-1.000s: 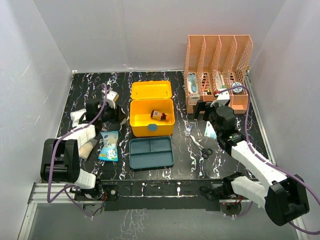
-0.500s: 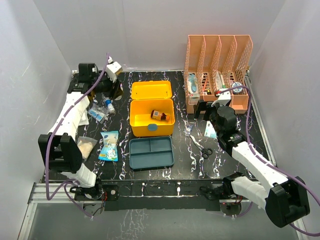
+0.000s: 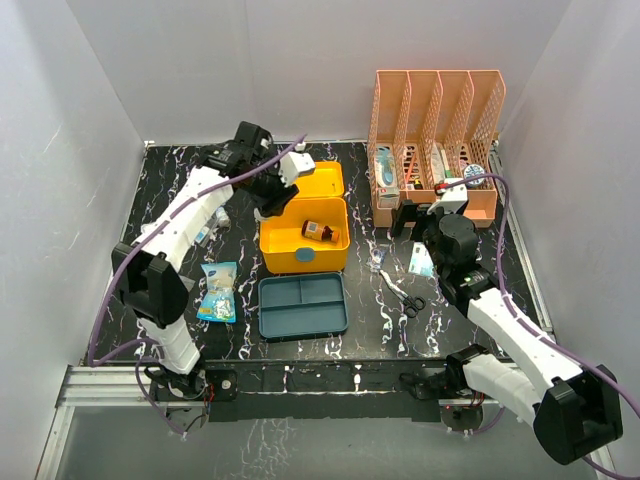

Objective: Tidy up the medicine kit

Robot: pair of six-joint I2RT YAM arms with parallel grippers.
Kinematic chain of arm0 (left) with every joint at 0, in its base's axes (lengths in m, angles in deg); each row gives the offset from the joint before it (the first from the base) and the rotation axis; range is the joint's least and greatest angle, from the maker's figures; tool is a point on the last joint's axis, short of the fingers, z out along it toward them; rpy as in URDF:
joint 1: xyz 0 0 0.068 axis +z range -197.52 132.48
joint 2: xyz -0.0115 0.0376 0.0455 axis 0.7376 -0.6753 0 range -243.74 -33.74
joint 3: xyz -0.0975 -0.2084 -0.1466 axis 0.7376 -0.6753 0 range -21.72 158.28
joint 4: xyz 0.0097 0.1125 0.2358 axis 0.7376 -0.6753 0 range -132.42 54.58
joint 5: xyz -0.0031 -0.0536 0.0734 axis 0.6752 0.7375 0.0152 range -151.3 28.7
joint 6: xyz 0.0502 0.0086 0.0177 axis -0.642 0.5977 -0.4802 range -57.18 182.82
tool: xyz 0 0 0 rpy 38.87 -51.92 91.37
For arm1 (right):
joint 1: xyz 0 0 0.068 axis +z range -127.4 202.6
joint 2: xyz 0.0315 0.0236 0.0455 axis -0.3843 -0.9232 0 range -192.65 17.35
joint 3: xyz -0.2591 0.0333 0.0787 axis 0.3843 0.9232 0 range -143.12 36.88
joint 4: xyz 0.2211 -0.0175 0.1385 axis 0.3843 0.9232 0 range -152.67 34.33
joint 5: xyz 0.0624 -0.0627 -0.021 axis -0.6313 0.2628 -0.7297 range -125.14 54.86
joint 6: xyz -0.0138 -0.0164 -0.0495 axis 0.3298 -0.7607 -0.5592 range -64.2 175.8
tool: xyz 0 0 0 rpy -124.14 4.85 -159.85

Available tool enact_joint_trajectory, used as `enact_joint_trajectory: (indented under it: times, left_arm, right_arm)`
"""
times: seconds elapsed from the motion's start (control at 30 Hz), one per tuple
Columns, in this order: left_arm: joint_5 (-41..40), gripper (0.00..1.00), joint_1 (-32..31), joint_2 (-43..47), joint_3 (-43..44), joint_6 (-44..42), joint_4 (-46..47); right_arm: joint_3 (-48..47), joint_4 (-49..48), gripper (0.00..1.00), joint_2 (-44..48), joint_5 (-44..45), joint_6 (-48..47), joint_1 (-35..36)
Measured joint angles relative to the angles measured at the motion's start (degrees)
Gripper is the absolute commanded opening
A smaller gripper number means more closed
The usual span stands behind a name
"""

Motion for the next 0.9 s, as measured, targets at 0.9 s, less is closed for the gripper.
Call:
enact_joint_trajectory:
  times: [0.9]
  left_arm:
    - [-25.73, 0.00, -15.52, -18.95, 14.36, -1.81, -16.22]
  right_arm:
    - [4.00, 1.53, 0.98, 6.01, 3.17, 0.04, 0.00]
